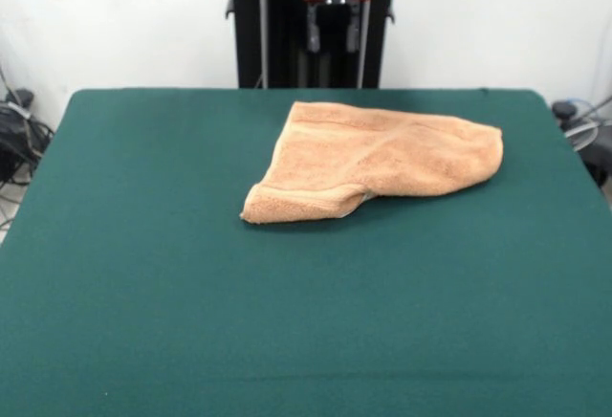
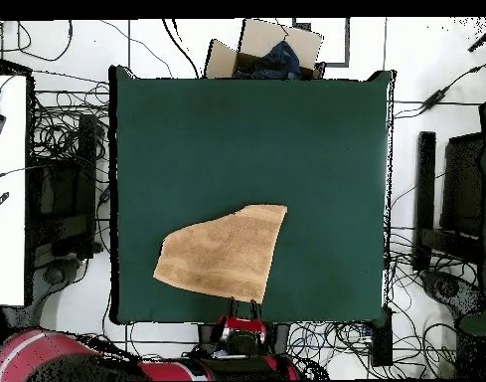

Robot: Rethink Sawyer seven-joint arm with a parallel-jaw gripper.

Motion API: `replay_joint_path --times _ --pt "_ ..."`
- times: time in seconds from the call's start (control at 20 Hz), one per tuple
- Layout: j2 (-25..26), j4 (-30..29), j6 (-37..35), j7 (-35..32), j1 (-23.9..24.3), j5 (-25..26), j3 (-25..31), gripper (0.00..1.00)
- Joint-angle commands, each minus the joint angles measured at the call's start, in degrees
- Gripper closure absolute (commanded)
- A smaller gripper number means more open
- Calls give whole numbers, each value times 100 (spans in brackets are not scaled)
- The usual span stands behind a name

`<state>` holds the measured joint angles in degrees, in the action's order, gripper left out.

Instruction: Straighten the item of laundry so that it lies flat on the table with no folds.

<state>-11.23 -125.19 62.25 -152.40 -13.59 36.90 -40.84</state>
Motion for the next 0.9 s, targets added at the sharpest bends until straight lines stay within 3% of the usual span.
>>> replay_joint_path --times 0.05,0.2,0.4,0.5,0.55,0.6,0.9 --pt "214 836 -1185 414 -174 -343 371 0" --pt "494 1014 -1060 552 -43 -458 386 0" --pt "329 1291 -1593 305 108 -39 545 0" --pt "184 1463 -2048 129 172 455 707 0" --pt "55 1662 -2701 -91 206 1245 962 0" --pt "15 1716 -2893 -189 253 1509 1082 0" --pt "272 1968 -2939 112 455 1570 1170 0"
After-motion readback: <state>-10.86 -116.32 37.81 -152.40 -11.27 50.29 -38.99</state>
